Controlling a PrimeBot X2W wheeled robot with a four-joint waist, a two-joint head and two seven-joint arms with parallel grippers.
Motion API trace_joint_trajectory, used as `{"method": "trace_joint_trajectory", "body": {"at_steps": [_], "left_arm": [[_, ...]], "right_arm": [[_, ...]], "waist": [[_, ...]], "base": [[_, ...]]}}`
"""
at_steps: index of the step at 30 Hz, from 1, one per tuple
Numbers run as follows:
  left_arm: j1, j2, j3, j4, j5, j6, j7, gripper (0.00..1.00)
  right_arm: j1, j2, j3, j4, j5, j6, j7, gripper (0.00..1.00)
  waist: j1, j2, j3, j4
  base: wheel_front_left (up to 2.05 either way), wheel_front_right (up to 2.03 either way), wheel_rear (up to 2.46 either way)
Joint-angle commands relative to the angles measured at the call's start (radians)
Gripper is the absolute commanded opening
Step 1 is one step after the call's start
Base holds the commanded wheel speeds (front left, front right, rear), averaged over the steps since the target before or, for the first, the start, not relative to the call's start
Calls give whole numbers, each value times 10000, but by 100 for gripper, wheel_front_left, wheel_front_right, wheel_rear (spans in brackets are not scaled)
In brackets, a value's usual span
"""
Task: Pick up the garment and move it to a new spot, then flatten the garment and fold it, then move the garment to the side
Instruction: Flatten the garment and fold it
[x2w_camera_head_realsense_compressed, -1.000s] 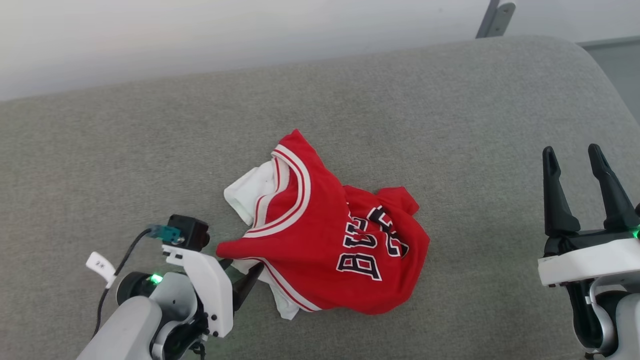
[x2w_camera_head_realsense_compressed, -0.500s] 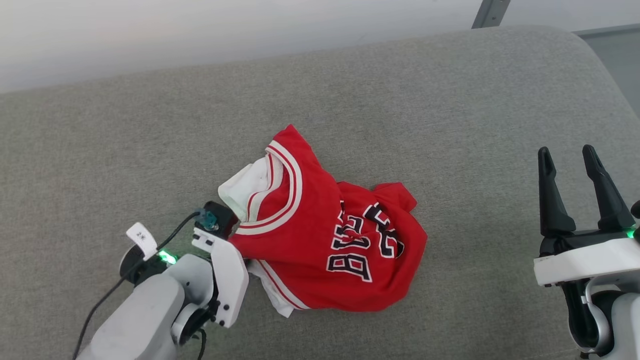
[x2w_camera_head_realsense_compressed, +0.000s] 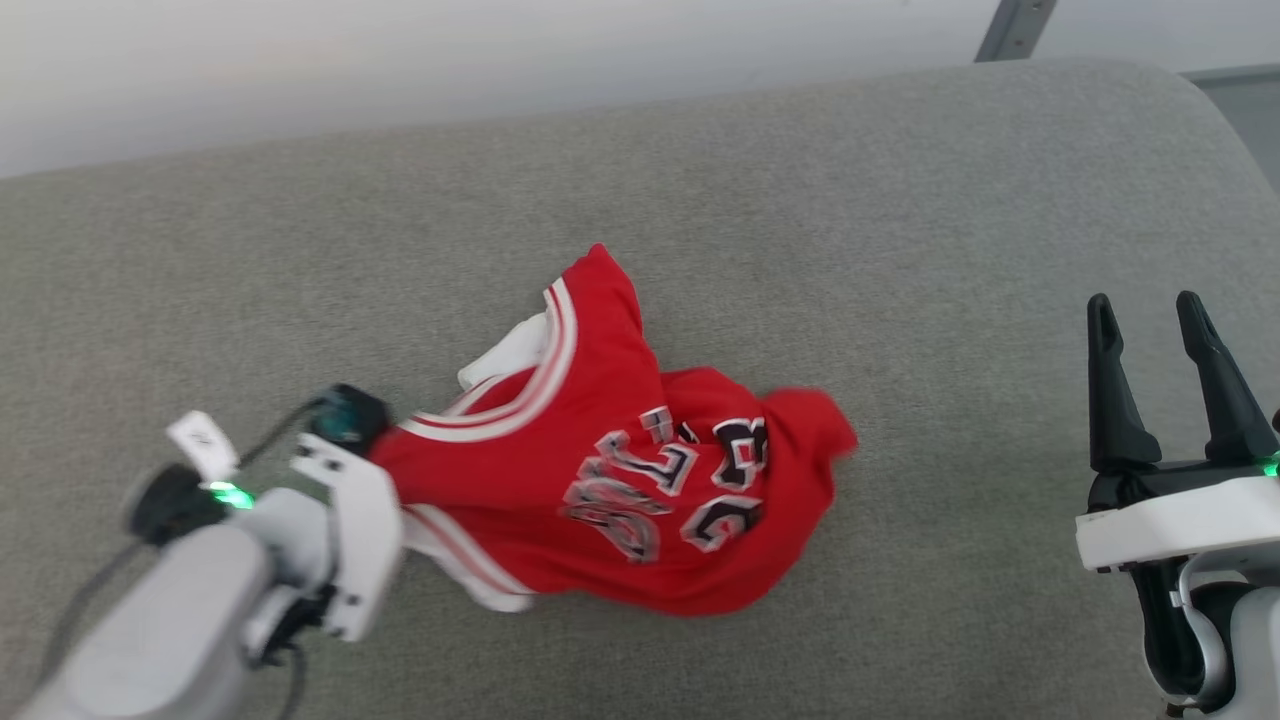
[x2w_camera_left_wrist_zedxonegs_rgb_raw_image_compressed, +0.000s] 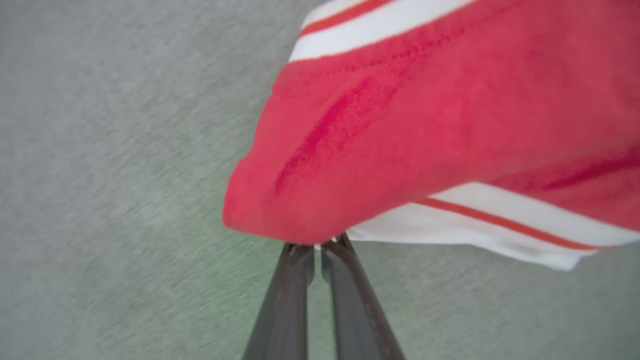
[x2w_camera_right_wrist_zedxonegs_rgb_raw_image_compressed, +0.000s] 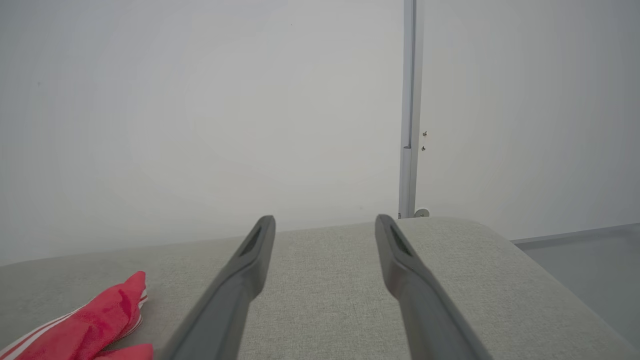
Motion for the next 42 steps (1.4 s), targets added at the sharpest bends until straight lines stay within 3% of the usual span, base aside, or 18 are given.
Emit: {"method": "trace_joint_trajectory", "body": {"at_steps": [1, 9, 12, 15, 22, 28, 33, 34, 36, 37, 38, 42], "left_arm": [[138, 401, 109, -157, 55, 100, 176, 0], [-113, 1833, 675, -829, -41, 267, 748, 0], [-182, 2077, 892, -902, -297, 306, 916, 0], [-278, 2061, 1126, -1068, -639, 236, 945, 0], [-482, 1367, 1079, -2507, -1437, 115, 1462, 0], [-256, 758, 409, -3855, -1578, 63, 2098, 0], [25, 473, -208, -3973, -1346, -33, 2200, 0], [67, 452, -331, -3939, -1272, -88, 2177, 3], [182, 362, -427, -3853, -1317, -125, 2089, 44], [197, 370, -451, -3839, -1305, -151, 2061, 91], [258, 345, -413, -3810, -1442, -126, 2093, 100], [132, 586, -269, -4120, -1648, -113, 2278, 100]], "right_arm": [[103, 15, -19, 15, 51, 0, -62, 100], [203, 69, 17, -24, 29, 0, 29, 100], [247, 92, 39, -37, 65, 0, 58, 100], [267, 122, 91, -19, 79, 0, 73, 100], [274, 108, 113, 98, 117, 0, 45, 100], [118, 160, 113, 135, 177, -1, -16, 100], [-6, 211, 139, 207, 170, 0, -86, 100], [-15, 222, 145, 229, 168, 0, -103, 100], [-34, 237, 143, 266, 175, 0, -92, 100], [-47, 243, 135, 286, 180, 0, -109, 100], [-52, 244, 130, 294, 180, 0, -125, 100], [-40, 194, 84, 342, 215, 0, -187, 100]], "waist": [[0, 0, -50, 60], [0, 0, -112, 144], [0, 0, -117, 151], [0, 0, -114, 131], [0, 0, -109, 101], [0, 0, 69, 25], [0, 0, 220, -16], [0, 0, 242, -18], [0, 0, 271, -10], [0, 0, 276, -3], [0, 0, 270, 9], [0, 0, 227, 76]], "base": [[0, 0, 0], [0, 0, 0], [0, 0, 0], [0, 0, 0], [0, 0, 0], [0, 0, 0], [0, 0, 0], [0, 0, 0], [0, 0, 0], [0, 0, 0], [0, 0, 0], [0, 0, 0]]}}
